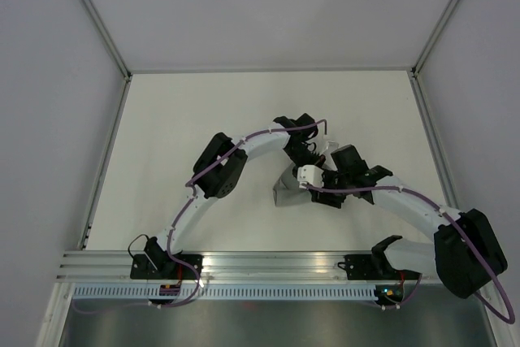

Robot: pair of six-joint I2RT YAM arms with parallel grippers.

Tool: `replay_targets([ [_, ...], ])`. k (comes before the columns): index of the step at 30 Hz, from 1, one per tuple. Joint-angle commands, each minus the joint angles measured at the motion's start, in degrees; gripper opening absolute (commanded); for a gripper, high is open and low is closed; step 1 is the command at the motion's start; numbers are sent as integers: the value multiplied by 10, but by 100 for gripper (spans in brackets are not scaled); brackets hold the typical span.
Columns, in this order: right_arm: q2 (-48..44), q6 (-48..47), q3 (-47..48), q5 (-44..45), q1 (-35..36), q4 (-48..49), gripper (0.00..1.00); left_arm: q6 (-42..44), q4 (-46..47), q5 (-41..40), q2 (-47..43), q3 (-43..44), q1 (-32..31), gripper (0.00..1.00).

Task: Fold the napkin, place the utensils inside, and roll it up
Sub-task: Roll the napkin with the utensil

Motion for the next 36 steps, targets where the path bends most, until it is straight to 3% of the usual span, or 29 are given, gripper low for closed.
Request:
replay_targets([
  [1,19,20,-6,46,20,43,61,-15,-73,-144,70,-24,-1,4],
  [5,48,28,-5,73,22,54,49,-15,-72,-133,68,-25,2,8],
  [9,62,38,-2,81,22,55,22,-44,-46,-122,54,-40,7,21],
  [11,68,38,4,79,19,52,11,-68,-5,-106,33,-61,12,29],
  [14,85,33,18,50,5,27,4,-126,87,-96,-21,-112,26,37],
  [22,161,-22,88,-35,-81,-43,1,-377,451,-96,-190,-337,82,42],
  [28,251,-47,156,-66,-108,-100,1,-381,558,-229,-304,-443,83,39],
  [35,357,-81,241,-104,-112,-191,0,-375,710,-369,-444,-624,74,38],
  [36,384,-85,265,-112,-116,-204,1,-347,715,-432,-462,-638,66,38],
])
